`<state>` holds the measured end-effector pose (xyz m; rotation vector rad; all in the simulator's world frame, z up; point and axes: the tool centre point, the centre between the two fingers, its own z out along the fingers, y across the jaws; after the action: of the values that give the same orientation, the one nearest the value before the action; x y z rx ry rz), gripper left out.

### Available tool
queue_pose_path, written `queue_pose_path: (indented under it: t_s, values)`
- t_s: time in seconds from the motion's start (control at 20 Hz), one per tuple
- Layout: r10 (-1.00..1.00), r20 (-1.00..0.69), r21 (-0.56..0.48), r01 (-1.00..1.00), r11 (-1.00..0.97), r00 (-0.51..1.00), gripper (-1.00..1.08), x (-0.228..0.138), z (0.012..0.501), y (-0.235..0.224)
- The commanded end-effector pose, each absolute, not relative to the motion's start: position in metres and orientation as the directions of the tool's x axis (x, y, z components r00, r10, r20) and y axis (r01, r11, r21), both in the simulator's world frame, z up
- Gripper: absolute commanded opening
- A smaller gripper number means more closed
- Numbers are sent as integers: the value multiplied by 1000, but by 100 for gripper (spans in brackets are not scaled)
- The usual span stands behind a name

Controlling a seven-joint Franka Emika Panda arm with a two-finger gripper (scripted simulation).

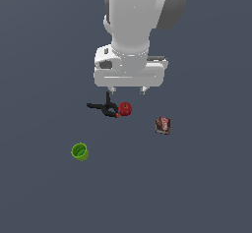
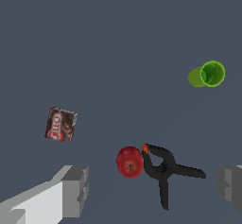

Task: Pick up a designated object from a clutter of objects.

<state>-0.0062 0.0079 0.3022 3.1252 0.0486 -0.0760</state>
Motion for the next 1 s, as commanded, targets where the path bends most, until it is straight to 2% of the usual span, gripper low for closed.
queue_pose_path:
  t_s: [0.0, 0.6, 0.95]
  values:
    - [31, -49, 14, 31, -999, 998, 100, -6, 302, 8]
    - [25, -34, -9, 25, -1000, 999, 100, -1, 304, 2]
    - [8, -33, -2, 8, -1000, 999, 100, 2, 289, 14]
